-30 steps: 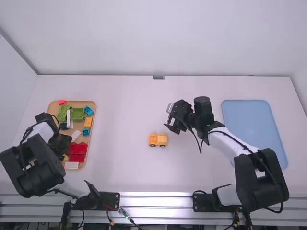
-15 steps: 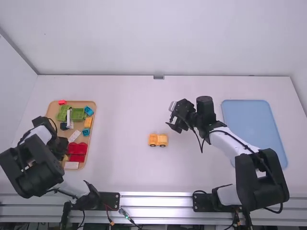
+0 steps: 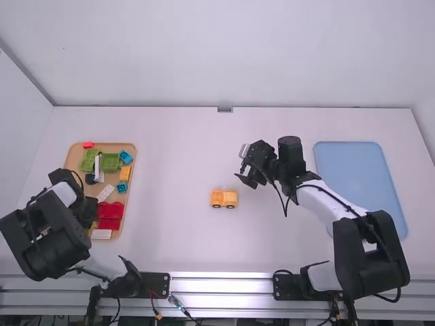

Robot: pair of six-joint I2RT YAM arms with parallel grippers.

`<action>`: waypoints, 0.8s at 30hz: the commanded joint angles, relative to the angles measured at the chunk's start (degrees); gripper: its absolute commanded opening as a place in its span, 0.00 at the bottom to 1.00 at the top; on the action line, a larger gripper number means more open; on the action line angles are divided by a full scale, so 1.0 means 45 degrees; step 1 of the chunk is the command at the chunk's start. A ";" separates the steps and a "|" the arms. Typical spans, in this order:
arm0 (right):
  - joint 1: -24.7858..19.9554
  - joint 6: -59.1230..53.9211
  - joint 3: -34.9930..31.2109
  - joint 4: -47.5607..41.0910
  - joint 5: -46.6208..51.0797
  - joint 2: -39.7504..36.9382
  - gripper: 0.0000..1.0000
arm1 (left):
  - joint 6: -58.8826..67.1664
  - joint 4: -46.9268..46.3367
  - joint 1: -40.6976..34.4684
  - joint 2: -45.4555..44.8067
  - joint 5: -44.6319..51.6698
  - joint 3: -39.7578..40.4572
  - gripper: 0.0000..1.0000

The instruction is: Assemble lego blocks to make yellow taxi

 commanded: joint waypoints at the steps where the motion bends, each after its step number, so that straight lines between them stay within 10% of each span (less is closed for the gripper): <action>1: 0.0010 0.0112 0.0019 0.0024 -0.0063 0.0117 0.99 | 0.0287 0.0068 -0.0019 0.0029 -0.0019 -0.0447 0.39; 12: -0.0005 0.0112 0.0019 0.0029 -0.0107 0.0117 0.99 | -0.0083 0.0233 -0.0034 0.0024 0.0452 -0.0665 0.57; 24: 0.0257 0.0112 0.0019 0.0024 -0.0063 0.0117 0.99 | -0.1093 0.0515 -0.0024 0.0029 -0.0058 -0.0675 0.42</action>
